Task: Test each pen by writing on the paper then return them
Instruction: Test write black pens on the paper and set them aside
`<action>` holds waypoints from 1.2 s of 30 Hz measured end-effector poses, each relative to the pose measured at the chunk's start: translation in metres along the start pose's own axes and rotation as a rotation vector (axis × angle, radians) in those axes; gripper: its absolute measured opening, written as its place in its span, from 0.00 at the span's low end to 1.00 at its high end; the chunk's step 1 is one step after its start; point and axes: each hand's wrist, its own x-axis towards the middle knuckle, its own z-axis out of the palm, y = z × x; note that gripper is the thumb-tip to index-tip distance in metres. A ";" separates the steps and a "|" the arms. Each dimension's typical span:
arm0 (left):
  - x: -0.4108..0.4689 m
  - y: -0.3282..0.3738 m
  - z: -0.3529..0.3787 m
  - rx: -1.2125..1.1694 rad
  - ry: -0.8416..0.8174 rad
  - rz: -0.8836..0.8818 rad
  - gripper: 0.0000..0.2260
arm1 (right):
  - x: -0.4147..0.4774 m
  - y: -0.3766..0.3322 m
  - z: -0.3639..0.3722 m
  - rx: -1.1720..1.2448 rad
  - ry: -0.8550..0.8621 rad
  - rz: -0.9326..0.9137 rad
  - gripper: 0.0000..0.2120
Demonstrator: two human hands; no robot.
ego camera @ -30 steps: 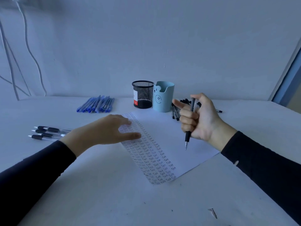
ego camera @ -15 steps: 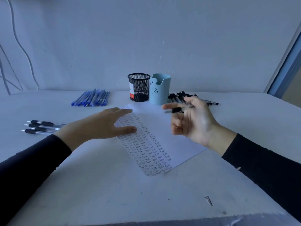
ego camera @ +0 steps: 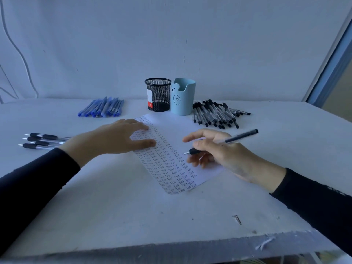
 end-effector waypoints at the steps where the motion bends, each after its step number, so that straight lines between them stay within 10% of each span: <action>1: 0.000 -0.001 0.000 -0.002 -0.004 -0.001 0.45 | -0.003 -0.001 0.000 -0.014 -0.026 0.008 0.08; 11: -0.001 0.001 0.000 0.006 -0.018 -0.007 0.42 | -0.005 0.007 0.018 -0.255 0.133 -0.012 0.24; 36: -0.001 0.003 -0.001 0.014 -0.036 -0.004 0.42 | -0.006 0.004 0.019 -0.223 0.091 0.024 0.25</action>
